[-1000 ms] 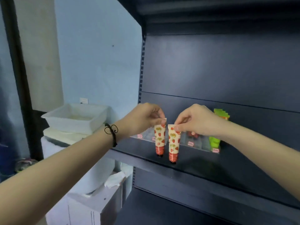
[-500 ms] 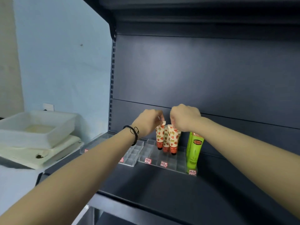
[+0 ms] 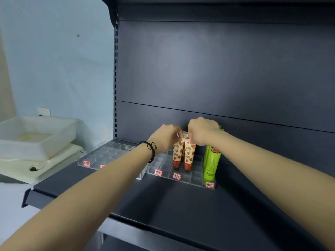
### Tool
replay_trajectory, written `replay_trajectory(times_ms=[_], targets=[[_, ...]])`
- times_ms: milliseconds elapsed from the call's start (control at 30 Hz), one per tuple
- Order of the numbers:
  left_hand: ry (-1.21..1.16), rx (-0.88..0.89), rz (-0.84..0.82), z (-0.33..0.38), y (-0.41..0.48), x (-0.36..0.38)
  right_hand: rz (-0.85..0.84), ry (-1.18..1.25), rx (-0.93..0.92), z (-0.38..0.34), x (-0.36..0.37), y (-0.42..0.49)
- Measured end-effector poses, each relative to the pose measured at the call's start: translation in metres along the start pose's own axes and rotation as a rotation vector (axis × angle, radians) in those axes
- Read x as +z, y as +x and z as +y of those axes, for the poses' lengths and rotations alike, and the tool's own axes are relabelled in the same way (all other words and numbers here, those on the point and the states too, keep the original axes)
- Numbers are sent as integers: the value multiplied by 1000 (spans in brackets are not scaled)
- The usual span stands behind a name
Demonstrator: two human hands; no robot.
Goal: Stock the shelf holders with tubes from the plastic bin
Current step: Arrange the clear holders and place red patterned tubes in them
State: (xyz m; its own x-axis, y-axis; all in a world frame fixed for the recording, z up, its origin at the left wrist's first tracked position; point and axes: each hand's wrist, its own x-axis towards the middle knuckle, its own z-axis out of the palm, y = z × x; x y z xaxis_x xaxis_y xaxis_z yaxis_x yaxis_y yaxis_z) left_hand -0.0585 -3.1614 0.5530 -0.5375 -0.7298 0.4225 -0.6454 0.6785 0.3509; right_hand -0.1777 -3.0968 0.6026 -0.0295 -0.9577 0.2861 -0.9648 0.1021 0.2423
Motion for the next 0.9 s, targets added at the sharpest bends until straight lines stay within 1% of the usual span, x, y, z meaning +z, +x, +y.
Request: replay_trajectory(times_ms=[233, 400, 500, 633, 700, 767, 900], targets=[[65, -53, -24, 6, -1, -2, 15, -11, -17, 2, -3, 2], [72, -71, 27, 6, -19, -20, 66, 19, -46, 6, -9, -4], [78, -39, 53, 3, -48, -38, 86, 102, -108, 3, -16, -18], [166, -44, 25, -7, -105, -65, 100, 151, -237, -21, -23, -58], [229, -44, -15, -12, -139, -77, 82, 163, -309, -43, -24, -84], [316, -42, -79, -15, -176, -85, 21, 204, -393, -67, -23, -110], [435, -66, -256, -26, -257, -84, -81, 200, -516, -118, -2, -157]])
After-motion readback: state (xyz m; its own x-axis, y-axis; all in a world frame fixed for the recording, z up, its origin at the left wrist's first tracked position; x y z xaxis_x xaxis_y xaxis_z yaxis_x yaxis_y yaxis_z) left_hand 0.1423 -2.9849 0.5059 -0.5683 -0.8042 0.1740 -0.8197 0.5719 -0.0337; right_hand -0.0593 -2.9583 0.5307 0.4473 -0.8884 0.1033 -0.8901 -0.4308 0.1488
